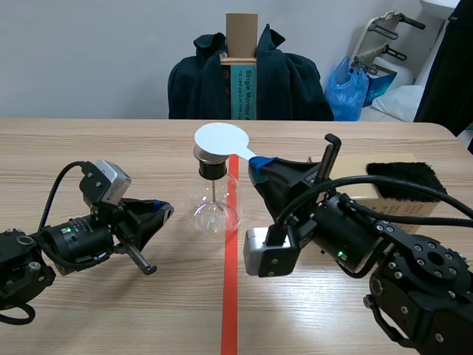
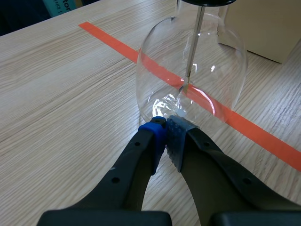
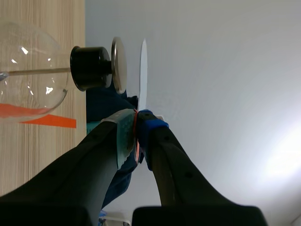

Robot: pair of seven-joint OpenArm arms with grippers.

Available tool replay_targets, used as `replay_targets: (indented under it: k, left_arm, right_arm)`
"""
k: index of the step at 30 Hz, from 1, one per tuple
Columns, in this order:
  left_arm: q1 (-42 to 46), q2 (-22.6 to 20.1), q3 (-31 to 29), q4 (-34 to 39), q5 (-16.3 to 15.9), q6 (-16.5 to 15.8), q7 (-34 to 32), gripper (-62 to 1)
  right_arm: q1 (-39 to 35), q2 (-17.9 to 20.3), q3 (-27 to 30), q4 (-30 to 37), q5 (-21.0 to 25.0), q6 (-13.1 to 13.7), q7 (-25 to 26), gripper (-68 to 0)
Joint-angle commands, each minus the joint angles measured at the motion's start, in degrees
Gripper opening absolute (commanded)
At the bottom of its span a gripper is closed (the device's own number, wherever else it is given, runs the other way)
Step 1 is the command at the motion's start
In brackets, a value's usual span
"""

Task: Do the electroscope experiment.
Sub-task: 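Move the plate toward and away from the electroscope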

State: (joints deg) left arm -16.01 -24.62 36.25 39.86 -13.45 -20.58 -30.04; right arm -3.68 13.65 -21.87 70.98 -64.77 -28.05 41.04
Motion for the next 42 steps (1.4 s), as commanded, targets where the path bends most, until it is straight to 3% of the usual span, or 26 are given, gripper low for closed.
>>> replay_targets:
  k: [1, 18, 23, 35, 42]
  left_arm:
    - [-0.3, 0.0, -0.2, 1.3, -0.4, 0.1, -0.6, -58.1]
    - [-0.3, 0.0, -0.3, 1.3, -0.4, 0.1, -0.6, -58.1]
    - [-0.3, 0.0, -0.3, 1.3, -0.4, 0.1, -0.6, -58.1]
    - [-0.3, 0.0, -0.3, 1.3, -0.4, 0.1, -0.6, -58.1]
    - [-0.3, 0.0, -0.3, 1.3, -0.4, 0.1, -0.6, -58.1]
  right_arm:
    - [1.0, 0.0, 0.4, 0.8, 0.5, -0.6, 0.5, -66.7]
    - [0.8, 0.0, 0.4, 0.8, 0.5, -0.5, 0.8, -66.7]
    - [0.8, 0.0, 0.4, 0.8, 0.5, -0.5, -3.6, -66.7]
    - [0.7, 0.0, 0.4, 0.8, 0.5, -0.5, -21.9, -66.7]
    - [0.7, 0.0, 0.4, 0.8, 0.5, -0.5, -25.3, -66.7]
